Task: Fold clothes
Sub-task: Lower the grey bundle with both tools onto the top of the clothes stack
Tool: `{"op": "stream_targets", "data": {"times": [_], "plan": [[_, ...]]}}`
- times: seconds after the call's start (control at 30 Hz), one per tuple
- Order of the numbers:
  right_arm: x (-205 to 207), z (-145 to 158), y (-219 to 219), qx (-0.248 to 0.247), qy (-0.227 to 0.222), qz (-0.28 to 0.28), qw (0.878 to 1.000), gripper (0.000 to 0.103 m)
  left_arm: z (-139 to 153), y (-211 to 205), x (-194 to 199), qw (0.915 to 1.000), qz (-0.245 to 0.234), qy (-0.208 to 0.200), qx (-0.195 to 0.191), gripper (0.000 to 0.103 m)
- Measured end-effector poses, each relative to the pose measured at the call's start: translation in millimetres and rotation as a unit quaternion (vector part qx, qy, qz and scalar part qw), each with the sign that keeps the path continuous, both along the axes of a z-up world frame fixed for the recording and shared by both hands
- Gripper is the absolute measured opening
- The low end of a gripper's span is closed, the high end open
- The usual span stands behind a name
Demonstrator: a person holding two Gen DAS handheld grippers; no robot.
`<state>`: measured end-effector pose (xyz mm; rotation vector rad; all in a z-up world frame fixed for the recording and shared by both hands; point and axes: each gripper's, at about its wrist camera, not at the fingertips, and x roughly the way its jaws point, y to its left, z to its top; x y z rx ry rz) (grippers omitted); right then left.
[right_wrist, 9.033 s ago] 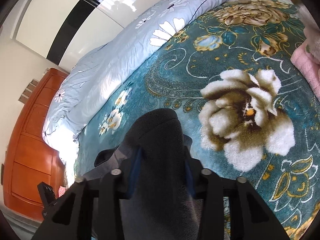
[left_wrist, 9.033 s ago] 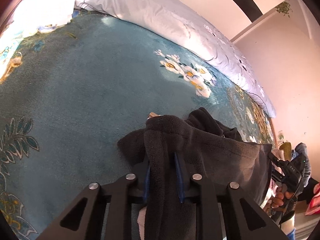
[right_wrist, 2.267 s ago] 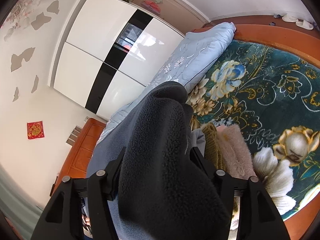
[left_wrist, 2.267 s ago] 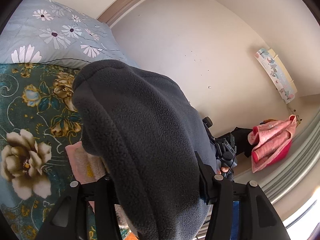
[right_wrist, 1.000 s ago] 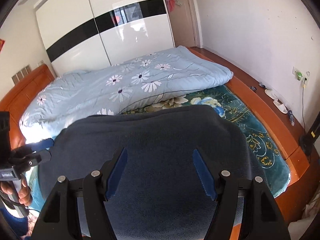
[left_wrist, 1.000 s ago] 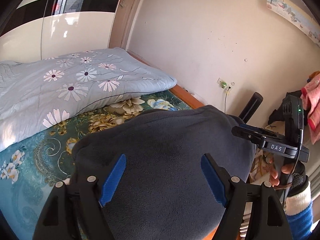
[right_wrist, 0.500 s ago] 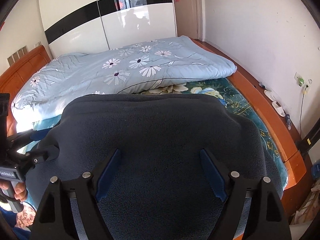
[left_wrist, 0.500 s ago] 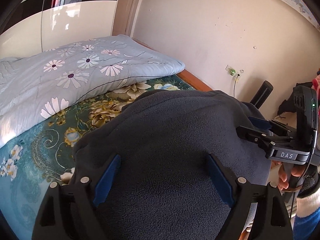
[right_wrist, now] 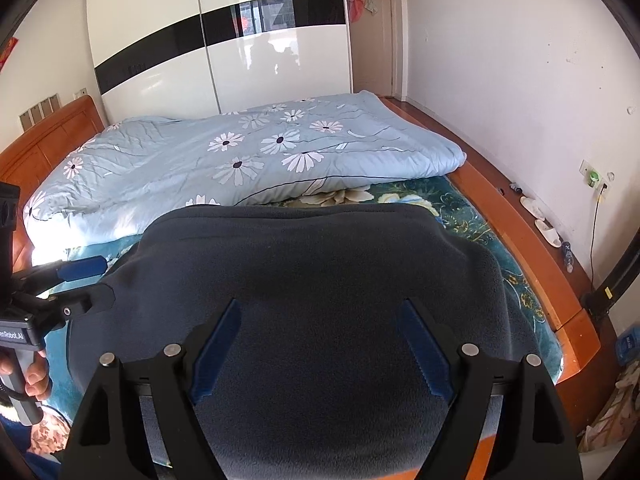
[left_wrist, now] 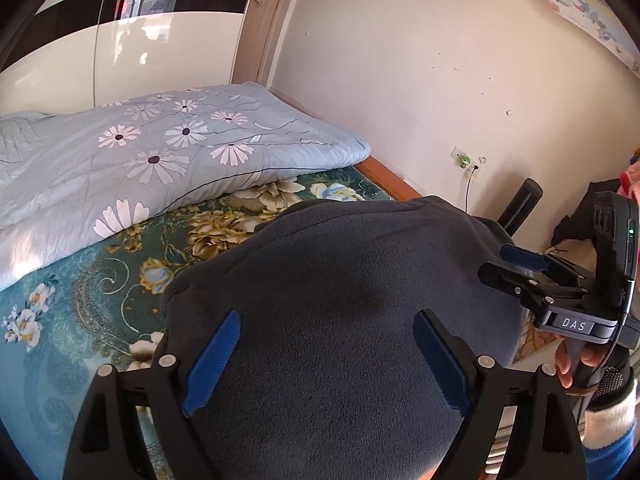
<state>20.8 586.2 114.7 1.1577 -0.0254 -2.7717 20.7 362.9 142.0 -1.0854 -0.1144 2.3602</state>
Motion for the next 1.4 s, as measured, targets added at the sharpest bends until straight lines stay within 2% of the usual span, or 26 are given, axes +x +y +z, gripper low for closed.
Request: {"op": "stream_targets", "data": {"times": [0.17,0.27,0.37,0.53,0.83,1.17,1.4], "plan": [[19,-3,1,-0.003,0.001,-0.002,1.0,0.083,-8,4,14,0.9997,-0.004,0.016,-0.02,0.09],[22,-10,0,0.003,-0.004,-0.001,1.0,0.083,-16,9,14,0.9994,-0.008,0.012,-0.031,0.092],[20,-17,-1,0.006,-0.006,-0.002,1.0,0.083,-21,11,14,0.9994,-0.008,0.014,-0.031,0.096],[17,-28,-4,0.012,-0.008,0.003,1.0,0.09,-27,15,13,0.9992,-0.012,0.016,-0.035,0.102],[17,-38,0,0.004,-0.01,-0.001,1.0,0.092,-34,20,13,0.9993,-0.01,0.02,-0.03,0.103],[32,-15,-10,0.003,0.006,-0.011,1.0,0.092,-16,4,26,0.9998,-0.007,0.017,-0.007,0.103],[63,5,-27,-0.002,0.03,-0.005,1.0,0.092,-1,-10,53,0.9993,-0.008,0.037,0.0,0.103]]}}
